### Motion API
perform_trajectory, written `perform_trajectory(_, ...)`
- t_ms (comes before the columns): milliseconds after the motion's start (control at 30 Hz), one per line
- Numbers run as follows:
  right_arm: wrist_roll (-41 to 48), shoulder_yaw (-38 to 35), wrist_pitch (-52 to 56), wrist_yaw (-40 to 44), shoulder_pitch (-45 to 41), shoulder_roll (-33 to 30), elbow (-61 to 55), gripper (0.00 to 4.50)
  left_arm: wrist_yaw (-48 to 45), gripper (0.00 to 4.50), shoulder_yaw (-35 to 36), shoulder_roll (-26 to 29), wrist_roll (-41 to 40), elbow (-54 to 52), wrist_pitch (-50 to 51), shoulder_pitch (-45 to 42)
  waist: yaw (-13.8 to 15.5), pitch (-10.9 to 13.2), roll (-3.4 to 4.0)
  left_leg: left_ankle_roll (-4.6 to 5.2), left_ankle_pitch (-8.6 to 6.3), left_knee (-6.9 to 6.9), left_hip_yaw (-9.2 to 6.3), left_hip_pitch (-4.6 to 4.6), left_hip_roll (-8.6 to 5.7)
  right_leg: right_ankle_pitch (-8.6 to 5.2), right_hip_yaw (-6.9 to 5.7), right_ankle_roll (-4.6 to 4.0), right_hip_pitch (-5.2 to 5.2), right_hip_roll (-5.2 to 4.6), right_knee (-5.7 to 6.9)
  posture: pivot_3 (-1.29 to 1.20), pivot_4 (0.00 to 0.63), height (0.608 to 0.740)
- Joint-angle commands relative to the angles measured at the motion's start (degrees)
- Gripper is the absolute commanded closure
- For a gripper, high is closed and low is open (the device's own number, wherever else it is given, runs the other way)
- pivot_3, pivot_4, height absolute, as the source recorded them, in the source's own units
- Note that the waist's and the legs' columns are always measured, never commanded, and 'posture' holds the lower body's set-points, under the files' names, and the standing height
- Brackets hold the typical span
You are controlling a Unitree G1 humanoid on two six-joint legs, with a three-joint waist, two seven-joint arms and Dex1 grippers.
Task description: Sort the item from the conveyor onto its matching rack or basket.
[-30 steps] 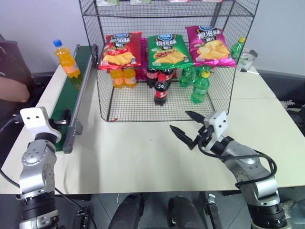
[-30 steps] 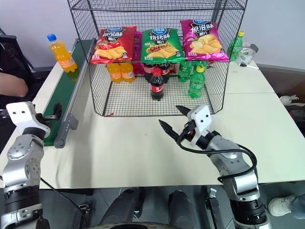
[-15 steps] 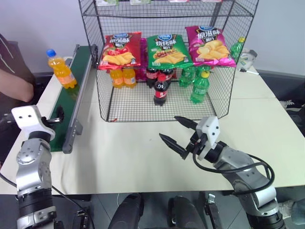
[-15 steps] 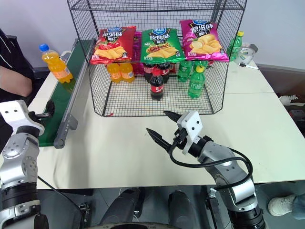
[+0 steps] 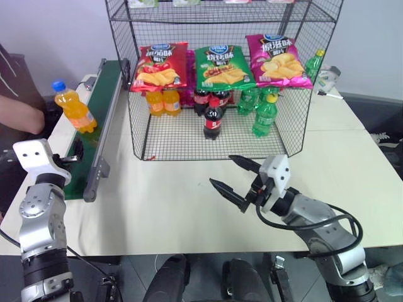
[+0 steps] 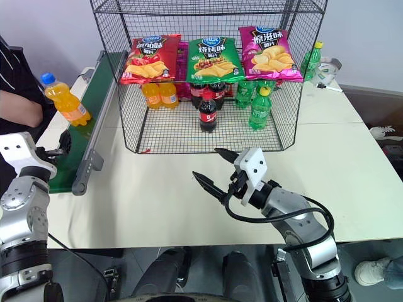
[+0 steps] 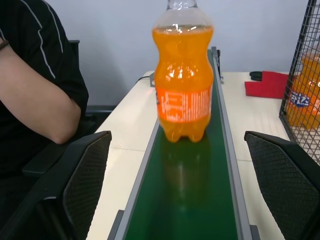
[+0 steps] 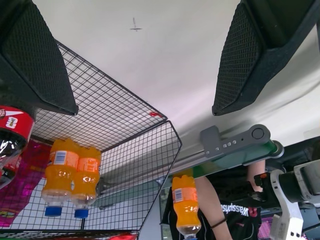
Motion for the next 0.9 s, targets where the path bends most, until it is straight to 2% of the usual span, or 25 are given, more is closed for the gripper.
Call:
perform_trajectory(33,0.70,-0.28,-1.17,0.25,-0.12,0.08,-1.48,0.00,0.26,0.03,1.56,1.81,0.02,-1.37,-1.43,-1.16,0.00,0.00,0.00,0.00,0.00,0.00,0.00,0.00,0.00,0.00,0.00,0.00,0.00,0.00,0.00,0.00,0.150,0.740)
perform_trajectory(800,1.49,0.55,0.27,-0.64,-1.99,1.11,-1.45,0.00,0.66,0.03,2.16,3.39,-0.14,-1.24,-1.20,-1.72,0.00,0.00,0.00,0.00,0.00,0.00,0.00,0.00,0.00,0.00,0.00,0.00,0.00,0.00,0.00,0.00,0.150,0.740)
perform_trajectory(900,1.50,0.52,0.50,-0.68,-2.19,1.16,-1.53,0.00,0.25,0.80,2.15,3.21,-0.48,-1.73,-1.28,-1.38,0.01,0.00,0.00,0.00,0.00,0.00,0.00,0.00,0.00,0.00,0.00,0.00,0.00,0.00,0.00,0.00,0.150,0.740)
